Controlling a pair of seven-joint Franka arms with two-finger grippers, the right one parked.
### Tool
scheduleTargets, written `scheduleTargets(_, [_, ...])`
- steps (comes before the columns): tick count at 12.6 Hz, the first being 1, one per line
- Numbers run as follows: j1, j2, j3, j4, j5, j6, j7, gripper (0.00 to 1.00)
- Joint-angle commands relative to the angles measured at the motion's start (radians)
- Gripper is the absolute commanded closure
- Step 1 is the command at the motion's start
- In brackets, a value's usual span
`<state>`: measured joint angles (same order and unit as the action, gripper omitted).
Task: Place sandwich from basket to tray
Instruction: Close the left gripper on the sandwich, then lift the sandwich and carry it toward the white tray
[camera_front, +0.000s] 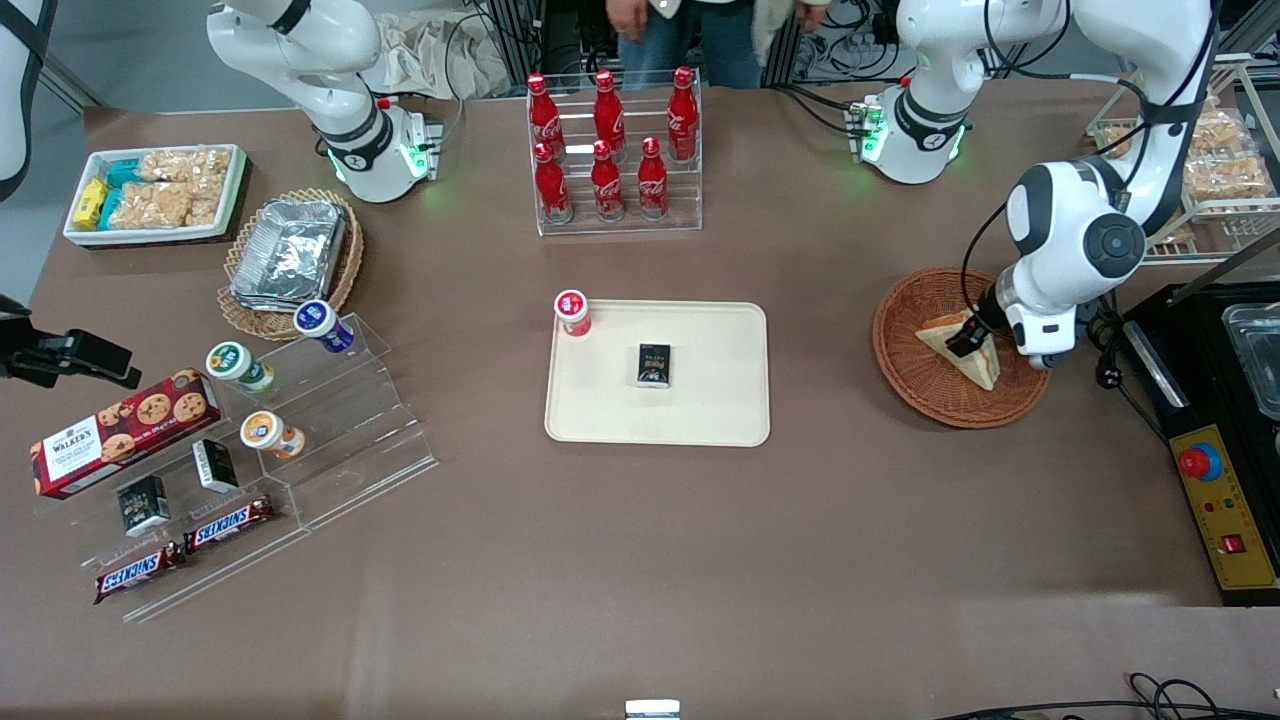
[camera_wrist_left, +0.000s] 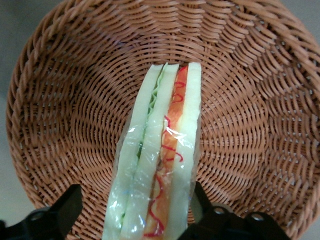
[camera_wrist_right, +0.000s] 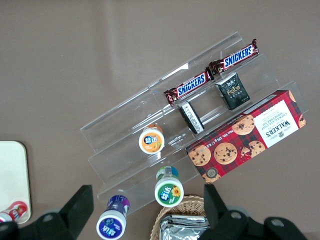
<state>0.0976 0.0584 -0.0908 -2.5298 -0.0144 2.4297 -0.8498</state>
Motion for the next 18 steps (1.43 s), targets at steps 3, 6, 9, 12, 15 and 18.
scheduleTargets(3, [-0.018, 0.008, -0.006, 0.003, 0.024, 0.034, 0.000, 1.00])
scheduleTargets(6, [-0.038, -0.119, -0.032, 0.048, 0.024, -0.096, 0.029, 1.00])
scheduleTargets(9, [-0.070, -0.230, -0.056, 0.237, -0.004, -0.425, 0.263, 1.00])
scheduleTargets(12, [-0.194, -0.155, -0.061, 0.590, -0.042, -0.755, 0.334, 1.00])
scheduleTargets(15, [-0.356, -0.129, -0.063, 0.700, -0.055, -0.816, 0.339, 1.00])
scheduleTargets(18, [-0.491, -0.013, -0.063, 0.773, -0.076, -0.784, 0.348, 1.00])
